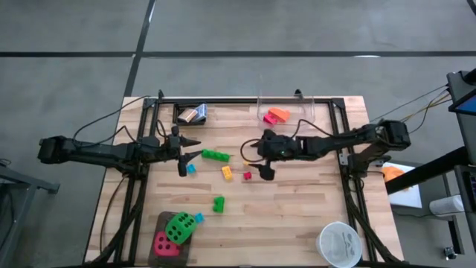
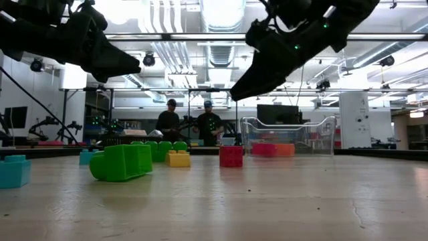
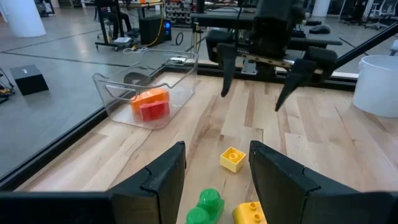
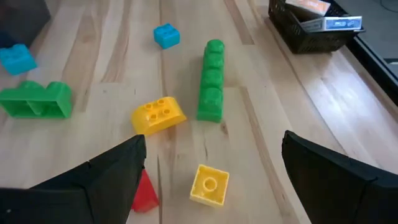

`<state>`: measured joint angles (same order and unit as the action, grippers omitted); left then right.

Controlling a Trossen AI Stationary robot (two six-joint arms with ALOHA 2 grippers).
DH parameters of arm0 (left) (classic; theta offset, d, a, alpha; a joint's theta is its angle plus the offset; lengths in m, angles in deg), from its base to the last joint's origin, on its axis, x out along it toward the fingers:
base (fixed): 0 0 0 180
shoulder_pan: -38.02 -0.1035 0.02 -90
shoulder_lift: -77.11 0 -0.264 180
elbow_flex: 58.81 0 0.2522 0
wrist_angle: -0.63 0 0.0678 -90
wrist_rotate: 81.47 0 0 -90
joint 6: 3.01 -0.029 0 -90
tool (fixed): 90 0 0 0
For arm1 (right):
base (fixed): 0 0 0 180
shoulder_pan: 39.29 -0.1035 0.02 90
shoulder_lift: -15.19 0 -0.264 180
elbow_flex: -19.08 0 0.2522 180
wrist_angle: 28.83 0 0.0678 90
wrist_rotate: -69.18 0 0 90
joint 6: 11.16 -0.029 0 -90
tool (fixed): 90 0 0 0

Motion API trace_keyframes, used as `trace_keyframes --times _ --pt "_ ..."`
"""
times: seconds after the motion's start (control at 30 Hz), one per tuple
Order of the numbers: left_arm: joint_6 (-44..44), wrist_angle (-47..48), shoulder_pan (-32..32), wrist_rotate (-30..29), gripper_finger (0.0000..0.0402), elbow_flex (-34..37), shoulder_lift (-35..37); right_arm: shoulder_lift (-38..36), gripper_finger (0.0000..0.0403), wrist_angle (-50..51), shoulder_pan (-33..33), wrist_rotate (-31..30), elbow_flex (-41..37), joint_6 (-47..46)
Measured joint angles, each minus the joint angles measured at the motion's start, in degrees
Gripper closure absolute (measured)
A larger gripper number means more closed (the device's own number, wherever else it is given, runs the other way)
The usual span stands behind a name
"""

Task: Pick & Place Toys
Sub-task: Put the top green game piece into the transparent bin

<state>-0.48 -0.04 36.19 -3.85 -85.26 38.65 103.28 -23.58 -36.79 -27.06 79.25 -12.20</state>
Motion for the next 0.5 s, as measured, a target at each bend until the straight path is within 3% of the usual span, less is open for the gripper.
trace_keyframes --times 0.23,0.5 --pt "-0.04 -0.18 -0.02 0.0 0.0224 0.0 0.0 9.81 0.0037 0.23 0.82 0.15 8.51 1.38" --pt "-0.17 0.08 -0.02 0.0 0.0224 0.0 0.0 26.44 0.0037 9.84 2.96 2.59 26.71 3.19"
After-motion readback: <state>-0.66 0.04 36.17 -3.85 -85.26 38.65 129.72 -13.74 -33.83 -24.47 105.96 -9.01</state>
